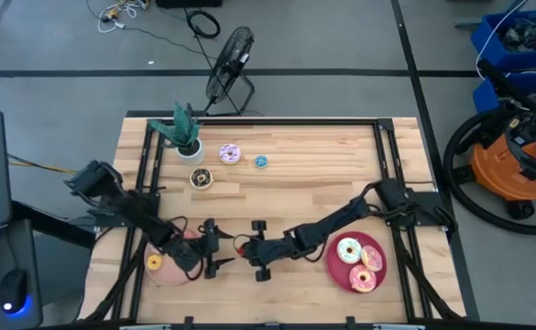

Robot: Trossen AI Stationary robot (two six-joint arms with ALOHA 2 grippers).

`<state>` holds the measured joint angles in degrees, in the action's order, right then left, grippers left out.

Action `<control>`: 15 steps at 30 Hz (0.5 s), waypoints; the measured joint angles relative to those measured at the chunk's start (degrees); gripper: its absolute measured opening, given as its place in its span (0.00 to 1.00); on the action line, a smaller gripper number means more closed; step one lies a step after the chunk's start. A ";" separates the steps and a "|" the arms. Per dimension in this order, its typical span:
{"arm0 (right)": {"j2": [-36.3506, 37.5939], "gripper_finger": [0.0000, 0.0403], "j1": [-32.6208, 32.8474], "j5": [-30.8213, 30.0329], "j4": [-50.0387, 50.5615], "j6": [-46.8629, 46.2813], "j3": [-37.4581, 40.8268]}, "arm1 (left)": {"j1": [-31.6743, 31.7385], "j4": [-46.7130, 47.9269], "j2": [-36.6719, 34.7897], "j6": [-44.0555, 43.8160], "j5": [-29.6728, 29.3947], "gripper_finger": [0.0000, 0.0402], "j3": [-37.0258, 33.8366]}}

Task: Pick & Place donuts
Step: Put the small red donut on the light pink plate

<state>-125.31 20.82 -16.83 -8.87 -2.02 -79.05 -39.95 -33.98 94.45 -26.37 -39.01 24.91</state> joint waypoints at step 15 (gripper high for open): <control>-0.93 0.81 0.23 2.47 3.24 -2.49 0.04 | 0.59 -9.81 3.88 4.91 4.72 0.83 0.00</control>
<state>-126.24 21.05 -14.36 -5.63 -4.51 -79.00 -39.37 -43.79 98.33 -21.47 -34.29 24.91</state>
